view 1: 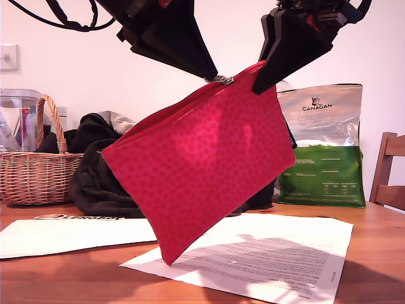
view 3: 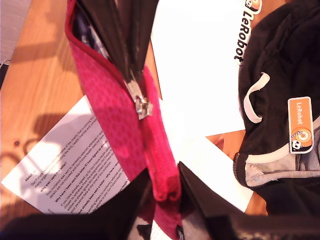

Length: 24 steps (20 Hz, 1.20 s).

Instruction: Close the zipper in the zip bag in front of you

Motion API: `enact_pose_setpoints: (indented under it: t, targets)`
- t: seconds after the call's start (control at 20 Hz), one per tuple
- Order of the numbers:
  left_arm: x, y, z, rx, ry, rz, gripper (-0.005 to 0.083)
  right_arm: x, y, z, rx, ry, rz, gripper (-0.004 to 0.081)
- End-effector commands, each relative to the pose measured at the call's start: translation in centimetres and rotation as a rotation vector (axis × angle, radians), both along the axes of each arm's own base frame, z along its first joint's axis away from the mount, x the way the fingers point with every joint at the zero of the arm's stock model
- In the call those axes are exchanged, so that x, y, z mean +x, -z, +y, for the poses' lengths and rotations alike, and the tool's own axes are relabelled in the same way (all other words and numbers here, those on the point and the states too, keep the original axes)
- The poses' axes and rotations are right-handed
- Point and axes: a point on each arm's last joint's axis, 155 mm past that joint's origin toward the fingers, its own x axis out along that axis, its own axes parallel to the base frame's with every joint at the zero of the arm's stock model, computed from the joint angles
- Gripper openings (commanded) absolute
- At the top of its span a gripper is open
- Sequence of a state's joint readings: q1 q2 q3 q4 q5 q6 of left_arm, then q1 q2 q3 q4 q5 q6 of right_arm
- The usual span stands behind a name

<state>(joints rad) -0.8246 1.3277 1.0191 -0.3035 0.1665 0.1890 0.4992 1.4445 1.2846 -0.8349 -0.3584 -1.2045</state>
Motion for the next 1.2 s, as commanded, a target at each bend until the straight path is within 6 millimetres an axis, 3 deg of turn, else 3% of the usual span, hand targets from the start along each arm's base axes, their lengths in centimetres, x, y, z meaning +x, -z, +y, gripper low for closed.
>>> enact_pose_setpoints:
  t: [0.0,0.6,0.9,1.1,1.15]
  targets:
    - [0.0,-1.1,-0.4,-0.040,0.007,-0.021,-0.0024,-0.3,0.6,-0.1,-0.002,0.001,0.024,-0.0012]
    - [-0.9,1.5,1.2,0.057,0.002,0.060,-0.0024,-0.1,0.8,-0.5,-0.022,0.015,0.019,-0.0013]
    - [-0.1,0.8,1.2,0.021,-0.025,0.054,-0.0023,0.0,0.9,-0.7,-0.030,0.020,0.016,-0.0013]
    - [-0.7,0.1,0.1,-0.031,-0.038,0.078,0.0182,0.0,0.9,-0.7,-0.030,0.022,0.018,-0.0013]
    - [-0.8,-0.1,-0.2,-0.044,-0.046,0.082,0.0186,0.0,0.9,-0.7,-0.025,0.038,0.028,-0.0013]
